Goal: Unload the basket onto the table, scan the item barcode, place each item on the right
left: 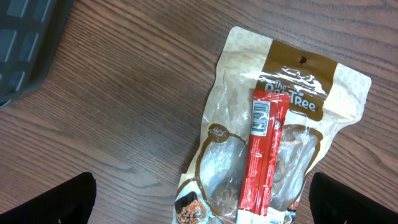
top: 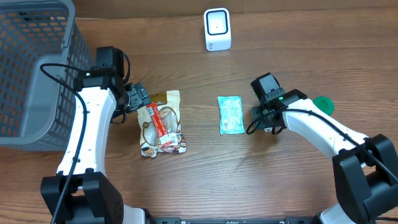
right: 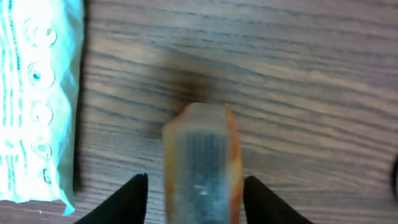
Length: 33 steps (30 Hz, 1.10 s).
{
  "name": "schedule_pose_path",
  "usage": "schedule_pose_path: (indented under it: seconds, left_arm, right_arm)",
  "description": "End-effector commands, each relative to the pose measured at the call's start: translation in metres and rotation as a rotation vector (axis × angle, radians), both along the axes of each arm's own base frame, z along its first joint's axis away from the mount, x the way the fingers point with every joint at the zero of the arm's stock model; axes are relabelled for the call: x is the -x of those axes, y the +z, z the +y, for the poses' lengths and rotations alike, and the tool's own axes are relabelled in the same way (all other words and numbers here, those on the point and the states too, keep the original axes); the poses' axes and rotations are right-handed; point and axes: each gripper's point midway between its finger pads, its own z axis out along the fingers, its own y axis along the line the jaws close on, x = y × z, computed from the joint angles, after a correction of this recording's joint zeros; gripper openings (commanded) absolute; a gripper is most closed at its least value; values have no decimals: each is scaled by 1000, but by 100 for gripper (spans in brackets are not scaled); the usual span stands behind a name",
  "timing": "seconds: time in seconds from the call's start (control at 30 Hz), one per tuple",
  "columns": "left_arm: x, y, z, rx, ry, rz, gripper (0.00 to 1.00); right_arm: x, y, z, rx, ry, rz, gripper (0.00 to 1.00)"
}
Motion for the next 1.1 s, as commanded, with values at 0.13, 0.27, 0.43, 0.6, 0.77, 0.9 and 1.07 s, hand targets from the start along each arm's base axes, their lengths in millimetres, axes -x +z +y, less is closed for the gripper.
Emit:
schedule_pose_path:
  seconds: [0.13, 0.27, 0.43, 0.6, 0.77, 0.9, 1.07]
  left_arm:
    - [-4, 5, 2, -8, 11, -18, 100]
    - [-4, 5, 2, -8, 11, -18, 100]
    - [-4, 5, 2, -8, 11, -18, 100]
    - [-4, 5, 2, -9, 11, -18, 100]
    - [-4, 5, 2, -8, 11, -18, 100]
    - [-4, 5, 2, -9, 11, -18, 100]
    - [-4, 5, 2, -9, 11, -18, 100]
  right_arm:
    - [-6, 3, 2, -3, -4, -17, 19]
    - [-7, 3, 2, -3, -4, -17, 43]
    - [-6, 3, 2, -3, -4, -17, 49]
    - [-2, 2, 0, 5, -4, 2, 38]
    - [2, 1, -3, 15, -4, 21, 24]
    - [3, 1, -2, 14, -4, 21, 43]
    - [3, 0, -3, 16, -4, 25, 48]
